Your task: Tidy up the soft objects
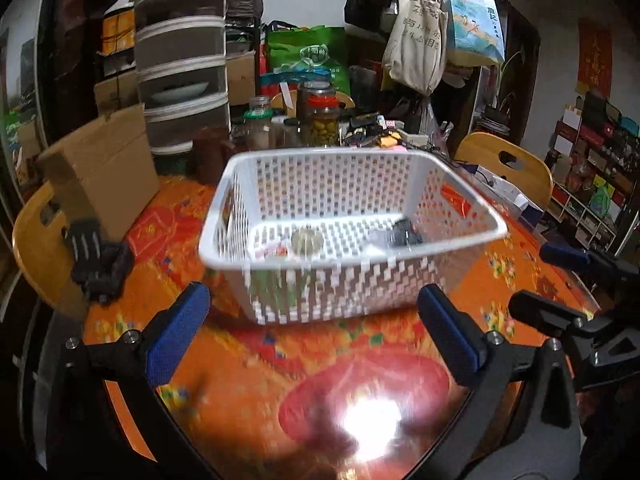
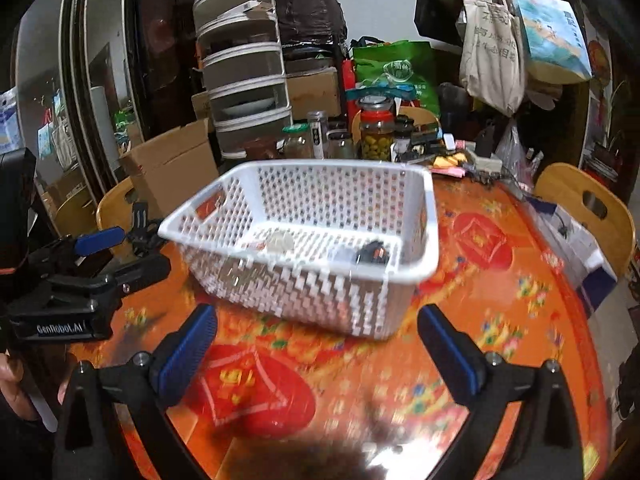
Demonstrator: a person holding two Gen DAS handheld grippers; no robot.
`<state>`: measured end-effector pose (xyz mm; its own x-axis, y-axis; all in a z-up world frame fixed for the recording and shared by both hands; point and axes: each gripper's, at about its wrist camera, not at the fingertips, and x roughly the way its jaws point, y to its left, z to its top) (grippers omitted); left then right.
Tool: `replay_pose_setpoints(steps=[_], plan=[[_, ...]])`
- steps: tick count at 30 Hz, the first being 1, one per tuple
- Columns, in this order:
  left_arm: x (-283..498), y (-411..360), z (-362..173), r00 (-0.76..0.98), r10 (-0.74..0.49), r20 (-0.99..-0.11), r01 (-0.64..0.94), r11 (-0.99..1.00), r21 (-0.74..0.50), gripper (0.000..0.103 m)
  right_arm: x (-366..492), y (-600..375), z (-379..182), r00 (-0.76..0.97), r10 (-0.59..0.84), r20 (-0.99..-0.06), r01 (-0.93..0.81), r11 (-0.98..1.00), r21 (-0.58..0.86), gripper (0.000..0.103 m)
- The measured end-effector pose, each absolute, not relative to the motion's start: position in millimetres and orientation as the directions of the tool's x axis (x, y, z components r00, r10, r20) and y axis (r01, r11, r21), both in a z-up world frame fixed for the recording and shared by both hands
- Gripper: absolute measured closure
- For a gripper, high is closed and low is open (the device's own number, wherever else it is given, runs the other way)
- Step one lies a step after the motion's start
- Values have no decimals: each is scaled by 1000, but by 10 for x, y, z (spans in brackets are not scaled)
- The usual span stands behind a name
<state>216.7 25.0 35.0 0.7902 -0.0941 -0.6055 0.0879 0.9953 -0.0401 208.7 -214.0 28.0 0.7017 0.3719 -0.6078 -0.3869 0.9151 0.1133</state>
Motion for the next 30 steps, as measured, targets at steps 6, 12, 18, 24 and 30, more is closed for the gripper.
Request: replay_pose_setpoints(steps=[6,12,18,24,30], plan=[[1772,286,-125,750,-89,-655,62,996,-64,0,1729,-2131,-183,678,336,-654,-346,931,120,3],[1443,373,-295,748,-73,-660,13,995,-95,0,1324,-2172,-238,681,331,-654,-329,935,131,3],[1012,327,-26,794,-68,-604,20,996,-86,0,949,-2235,1,725,357,-590,-346,928,137,3],[698,216,346,828,-35,-560,19,999,-34,0,641,-2330,317,810,326,-487,-309,944,118,2],[521,124,672,820,-81,-567,59,997,-56,0,517,-2405,619,821,326,-469,-315,943,104,0]])
